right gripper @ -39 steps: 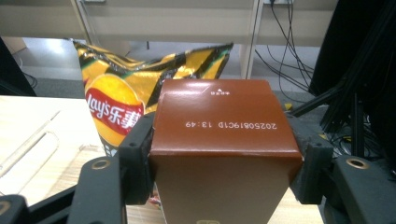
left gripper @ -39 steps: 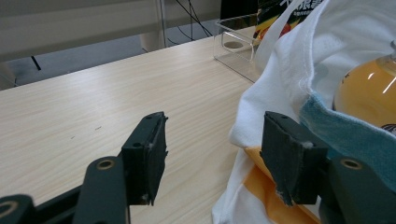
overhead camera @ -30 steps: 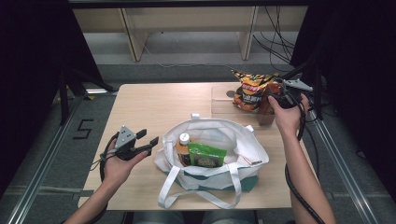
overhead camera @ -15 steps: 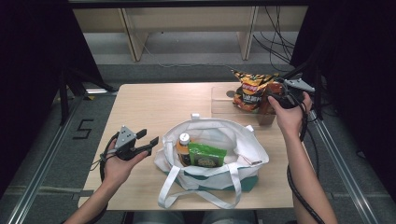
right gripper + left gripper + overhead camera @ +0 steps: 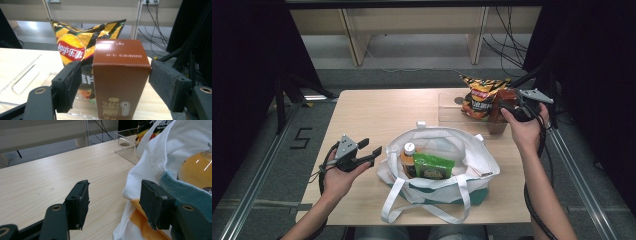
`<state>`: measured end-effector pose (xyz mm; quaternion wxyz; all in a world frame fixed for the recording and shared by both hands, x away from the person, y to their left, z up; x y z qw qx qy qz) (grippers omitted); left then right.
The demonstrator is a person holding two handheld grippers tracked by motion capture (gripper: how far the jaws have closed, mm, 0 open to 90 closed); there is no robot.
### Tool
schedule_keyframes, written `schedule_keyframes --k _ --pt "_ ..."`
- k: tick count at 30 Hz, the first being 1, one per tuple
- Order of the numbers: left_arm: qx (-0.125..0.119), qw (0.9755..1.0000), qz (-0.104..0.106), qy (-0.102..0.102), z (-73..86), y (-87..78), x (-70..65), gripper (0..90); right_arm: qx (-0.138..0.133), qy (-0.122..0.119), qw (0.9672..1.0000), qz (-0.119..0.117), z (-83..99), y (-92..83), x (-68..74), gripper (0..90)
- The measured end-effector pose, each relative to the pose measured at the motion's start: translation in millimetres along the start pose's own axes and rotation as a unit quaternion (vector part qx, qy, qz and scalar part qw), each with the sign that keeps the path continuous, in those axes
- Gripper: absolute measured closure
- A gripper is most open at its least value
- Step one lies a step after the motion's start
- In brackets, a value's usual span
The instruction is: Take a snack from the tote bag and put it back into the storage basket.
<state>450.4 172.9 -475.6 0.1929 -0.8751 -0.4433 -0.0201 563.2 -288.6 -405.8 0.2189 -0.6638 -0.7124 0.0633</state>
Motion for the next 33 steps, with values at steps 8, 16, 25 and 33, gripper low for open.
schedule_keyframes --k 8,16,25,33 --pt "-0.001 1.0000 -0.001 -0.001 -0.3 -0.3 -0.2 40.1 -0.003 -0.001 1.0000 -0.007 2.8 -19.5 -1.6 28.1" --pt "0.000 1.0000 -0.001 -0.001 -0.2 -0.3 -0.5 40.1 -0.001 -0.004 0.9996 -0.029 9.6 -38.7 1.1 33.2" --pt "0.000 1.0000 0.000 0.000 0.0 0.2 -1.3 40.2 -0.001 -0.019 0.9983 -0.054 17.8 -54.8 10.9 40.9" --pt "0.000 1.0000 -0.002 -0.002 0.6 -0.6 -0.2 40.2 0.007 -0.036 0.9957 -0.085 23.8 -68.6 26.6 44.7"
Point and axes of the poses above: each handheld gripper's, and its own axes: y roughly forward along the jaws, z roughly out of its underside, x roughly to its left, the point moved 7 cm from there along y, roughly forward along the jaws, and after that the axes turned 12 degrees about y, right-handed, at the moved point
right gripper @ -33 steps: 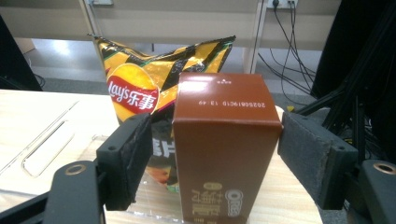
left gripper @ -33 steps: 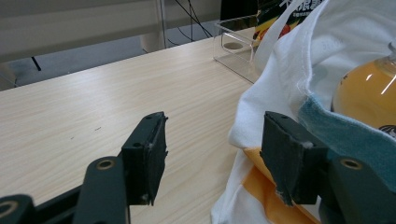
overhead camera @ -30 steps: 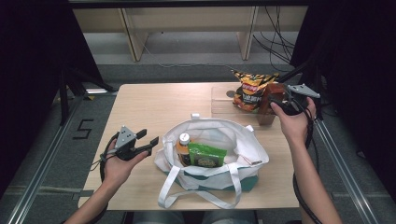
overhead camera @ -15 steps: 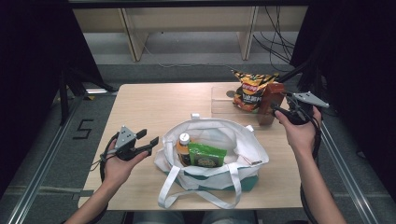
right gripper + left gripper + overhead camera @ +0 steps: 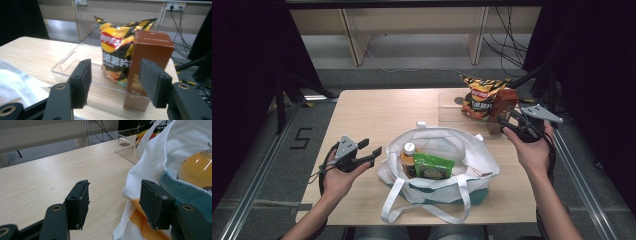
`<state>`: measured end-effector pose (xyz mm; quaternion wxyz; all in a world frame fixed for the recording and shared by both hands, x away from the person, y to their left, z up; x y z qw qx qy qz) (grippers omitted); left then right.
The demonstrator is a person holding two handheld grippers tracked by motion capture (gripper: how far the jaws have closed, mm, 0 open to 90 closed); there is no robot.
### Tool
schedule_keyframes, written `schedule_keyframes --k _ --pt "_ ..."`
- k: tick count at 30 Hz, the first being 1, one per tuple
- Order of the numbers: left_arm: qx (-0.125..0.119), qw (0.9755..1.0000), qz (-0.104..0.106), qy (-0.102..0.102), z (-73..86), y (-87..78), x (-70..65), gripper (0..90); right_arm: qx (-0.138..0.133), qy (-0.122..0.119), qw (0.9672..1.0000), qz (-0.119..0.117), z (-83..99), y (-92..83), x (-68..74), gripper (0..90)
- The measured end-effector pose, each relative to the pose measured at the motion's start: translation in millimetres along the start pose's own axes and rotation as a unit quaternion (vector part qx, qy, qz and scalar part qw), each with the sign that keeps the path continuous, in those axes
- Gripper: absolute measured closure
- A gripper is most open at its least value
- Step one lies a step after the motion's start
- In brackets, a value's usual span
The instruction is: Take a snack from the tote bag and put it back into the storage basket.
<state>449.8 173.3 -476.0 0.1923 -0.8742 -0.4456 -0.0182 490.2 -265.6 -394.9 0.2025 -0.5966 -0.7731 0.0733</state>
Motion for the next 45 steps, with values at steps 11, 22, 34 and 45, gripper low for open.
schedule_keyframes --k 11,22,34,45 --pt "0.000 1.0000 0.000 0.002 -0.2 0.1 -0.7 40.2 0.009 -0.018 0.9988 -0.045 9.1 -14.4 26.7 47.9" --pt "0.001 1.0000 0.000 0.001 0.8 0.2 -0.3 40.1 0.023 -0.024 0.9945 -0.099 23.4 -28.5 55.6 48.4" --pt "0.000 1.0000 0.000 0.004 1.4 -0.5 2.2 40.2 0.044 -0.044 0.9866 -0.151 39.1 -37.0 94.4 47.9" --pt "-0.003 1.0000 -0.002 -0.001 1.0 -0.9 2.6 40.2 0.046 -0.060 0.9807 -0.180 48.0 -34.3 108.9 47.6"
Point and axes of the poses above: each handheld gripper's, and its own axes: y roughly forward along the jaws, z roughly out of its underside, x roughly to its left, the point moved 7 cm from there along y, roughly forward along the jaws, and after that the axes turned 12 degrees about y, right-handed, at the moved point
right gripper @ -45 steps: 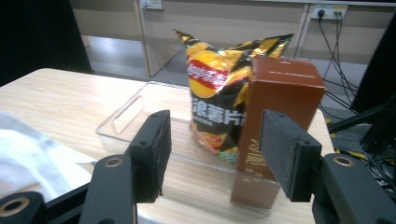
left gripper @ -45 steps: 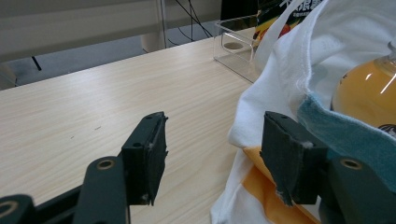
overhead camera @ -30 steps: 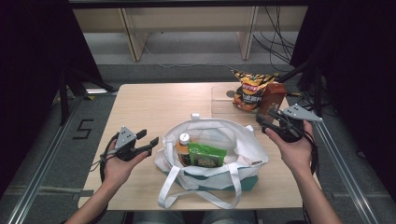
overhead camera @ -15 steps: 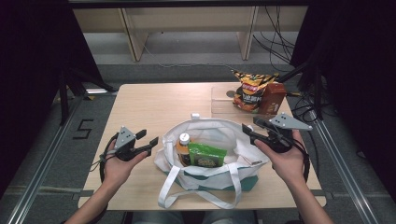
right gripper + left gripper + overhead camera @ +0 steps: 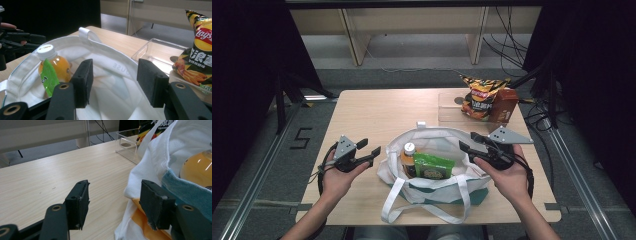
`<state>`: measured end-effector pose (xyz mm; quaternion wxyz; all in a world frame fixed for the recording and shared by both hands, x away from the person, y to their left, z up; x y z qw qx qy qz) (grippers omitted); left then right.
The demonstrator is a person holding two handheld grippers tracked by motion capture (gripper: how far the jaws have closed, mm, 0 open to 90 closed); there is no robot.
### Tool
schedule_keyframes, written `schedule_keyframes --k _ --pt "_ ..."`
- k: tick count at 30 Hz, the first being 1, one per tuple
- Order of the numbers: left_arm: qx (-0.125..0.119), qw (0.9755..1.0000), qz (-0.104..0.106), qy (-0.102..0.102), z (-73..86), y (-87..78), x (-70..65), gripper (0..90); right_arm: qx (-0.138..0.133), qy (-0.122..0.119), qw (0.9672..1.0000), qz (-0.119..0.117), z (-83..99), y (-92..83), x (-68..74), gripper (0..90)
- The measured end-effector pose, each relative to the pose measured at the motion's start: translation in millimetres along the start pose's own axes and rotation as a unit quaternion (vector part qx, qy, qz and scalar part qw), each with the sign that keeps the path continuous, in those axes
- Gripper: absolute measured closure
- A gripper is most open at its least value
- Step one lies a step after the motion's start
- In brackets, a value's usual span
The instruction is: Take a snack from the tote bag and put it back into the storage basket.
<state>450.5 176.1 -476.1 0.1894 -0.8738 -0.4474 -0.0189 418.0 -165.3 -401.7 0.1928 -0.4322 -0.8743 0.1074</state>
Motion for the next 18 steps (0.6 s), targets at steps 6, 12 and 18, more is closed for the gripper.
schedule_keyframes --k 6,12,18 --pt "0.001 1.0000 0.001 0.001 -0.7 0.7 -1.6 40.1 0.000 0.004 1.0000 -0.006 3.5 -2.6 3.8 46.9" --pt "-0.004 1.0000 -0.002 0.004 -3.3 -1.2 -0.4 40.1 0.012 0.013 0.9994 -0.030 8.8 0.3 11.7 46.7" --pt "-0.008 1.0000 -0.001 0.002 -5.8 -2.5 -0.9 40.1 0.023 0.016 0.9990 -0.035 16.2 1.5 21.2 46.5"
Point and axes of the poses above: each handheld gripper's, and its own axes: y roughly forward along the jaws, z roughly out of its underside, x roughly to its left, the point moved 7 cm from there along y, roughly forward along the jaws, and after that the axes turned 12 degrees about y, right-handed, at the moved point
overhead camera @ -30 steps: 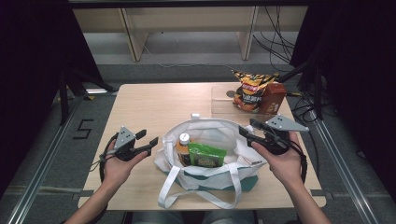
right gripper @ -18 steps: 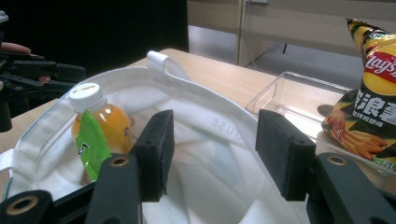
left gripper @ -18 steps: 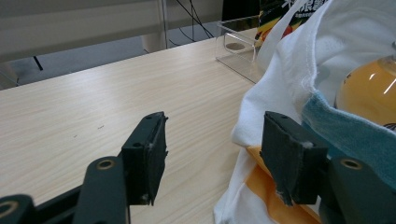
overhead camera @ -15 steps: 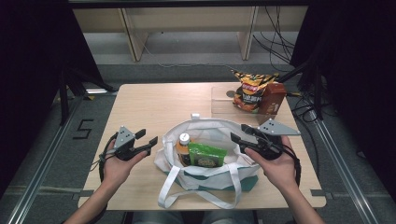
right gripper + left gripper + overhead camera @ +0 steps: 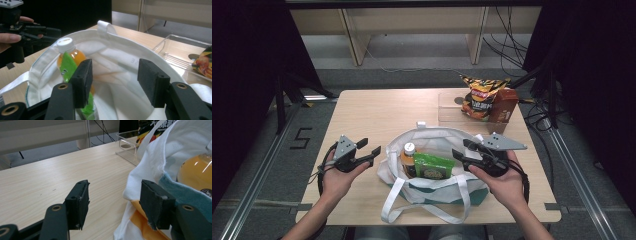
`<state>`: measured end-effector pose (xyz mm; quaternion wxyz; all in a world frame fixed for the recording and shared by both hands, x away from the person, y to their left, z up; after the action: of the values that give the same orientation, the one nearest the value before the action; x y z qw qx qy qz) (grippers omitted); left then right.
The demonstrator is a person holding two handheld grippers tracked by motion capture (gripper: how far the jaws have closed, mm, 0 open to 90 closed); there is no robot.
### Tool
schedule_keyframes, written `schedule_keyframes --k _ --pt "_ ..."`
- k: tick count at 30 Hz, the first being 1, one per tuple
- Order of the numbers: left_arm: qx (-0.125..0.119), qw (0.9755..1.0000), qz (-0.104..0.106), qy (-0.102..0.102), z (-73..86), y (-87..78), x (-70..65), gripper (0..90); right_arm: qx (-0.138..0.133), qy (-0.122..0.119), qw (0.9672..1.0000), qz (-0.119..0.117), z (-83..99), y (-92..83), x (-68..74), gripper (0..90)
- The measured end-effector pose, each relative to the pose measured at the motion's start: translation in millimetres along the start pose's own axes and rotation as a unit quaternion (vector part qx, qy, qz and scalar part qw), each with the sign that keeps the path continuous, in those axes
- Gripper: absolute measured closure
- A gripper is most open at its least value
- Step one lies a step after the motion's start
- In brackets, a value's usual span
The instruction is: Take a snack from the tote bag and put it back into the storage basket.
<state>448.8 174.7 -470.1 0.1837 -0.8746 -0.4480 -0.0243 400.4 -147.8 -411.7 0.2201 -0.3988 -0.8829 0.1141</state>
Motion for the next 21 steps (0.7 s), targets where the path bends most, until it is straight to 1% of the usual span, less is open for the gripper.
schedule_keyframes --k 1,2,3,4,5,6,7,9,10,12,13,14,15,16,17,18,19,20,21 --pt "0.001 1.0000 -0.003 -0.004 -0.6 -0.6 0.4 40.1 -0.001 -0.004 1.0000 -0.005 0.4 1.1 1.0 46.4" --pt "0.000 1.0000 -0.003 -0.004 -0.8 -0.8 1.0 40.1 -0.004 -0.020 0.9997 -0.015 0.3 3.8 1.5 46.4" --pt "0.001 1.0000 -0.002 -0.003 -0.3 -0.8 1.3 40.0 0.000 -0.009 0.9999 -0.009 2.2 3.1 3.2 46.3" --pt "0.001 1.0000 -0.002 0.001 0.3 -0.9 1.9 40.0 0.006 -0.008 0.9999 -0.010 3.5 4.0 4.0 46.3" --pt "0.001 1.0000 -0.001 -0.004 1.0 -0.3 1.2 40.0 0.005 -0.008 0.9998 -0.015 4.5 5.6 5.8 46.3" --pt "0.003 1.0000 -0.001 -0.005 1.8 -0.4 1.2 40.0 0.002 -0.012 0.9999 -0.012 4.7 6.8 5.1 46.3" --pt "0.004 1.0000 -0.001 -0.006 1.9 -0.4 1.2 40.0 0.014 -0.008 0.9998 -0.013 7.2 6.3 7.3 46.3" --pt "0.004 1.0000 -0.001 -0.005 1.2 -0.2 1.4 40.0 0.014 -0.005 0.9996 -0.025 9.7 9.2 11.4 46.1" --pt "0.004 1.0000 -0.001 -0.004 1.1 -0.1 1.3 40.0 0.013 -0.013 0.9995 -0.025 10.3 10.1 11.8 46.1" --pt "0.004 1.0000 0.001 -0.004 1.5 0.4 0.1 40.0 0.017 -0.016 0.9992 -0.033 12.2 12.4 14.4 46.1" --pt "0.003 1.0000 0.002 -0.001 1.6 0.9 0.0 40.0 0.019 -0.013 0.9993 -0.028 13.6 12.0 15.3 46.1" --pt "0.001 1.0000 0.004 -0.001 1.7 1.4 -0.6 40.0 0.020 -0.025 0.9990 -0.031 13.5 13.1 14.2 46.1" --pt "0.000 1.0000 0.006 0.005 1.5 1.8 -0.6 40.0 0.025 -0.016 0.9989 -0.036 15.7 14.2 16.3 46.1" --pt "0.005 1.0000 0.003 -0.001 2.0 1.1 -1.7 40.0 0.026 -0.014 0.9988 -0.040 17.2 15.7 17.4 46.2" --pt "0.006 1.0000 0.004 -0.001 2.3 1.1 -2.0 40.0 0.031 -0.016 0.9987 -0.037 19.0 16.4 17.4 46.2" --pt "0.006 1.0000 0.005 -0.001 2.5 1.4 -2.4 40.0 0.039 -0.012 0.9986 -0.035 21.4 16.1 18.0 46.4" --pt "0.006 1.0000 0.005 -0.002 2.7 1.6 -2.6 40.0 0.036 -0.023 0.9984 -0.036 22.4 19.0 17.0 46.6" --pt "0.007 1.0000 0.006 0.002 2.9 1.9 -2.2 40.0 0.034 -0.014 0.9985 -0.041 24.1 20.8 19.2 46.9" --pt "0.009 0.9999 0.007 0.002 3.4 2.0 -2.6 39.9 0.039 -0.011 0.9983 -0.042 25.7 21.4 20.2 47.1"
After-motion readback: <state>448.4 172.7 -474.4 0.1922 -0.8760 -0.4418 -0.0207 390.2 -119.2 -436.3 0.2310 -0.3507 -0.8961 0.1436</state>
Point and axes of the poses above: each handheld gripper's, and its own axes: y roughly forward along the jaws, z roughly out of its underside, x roughly to its left, the point moved 7 cm from there along y, roughly forward along the jaws, and after that the axes turned 12 degrees about y, right-handed, at the moved point
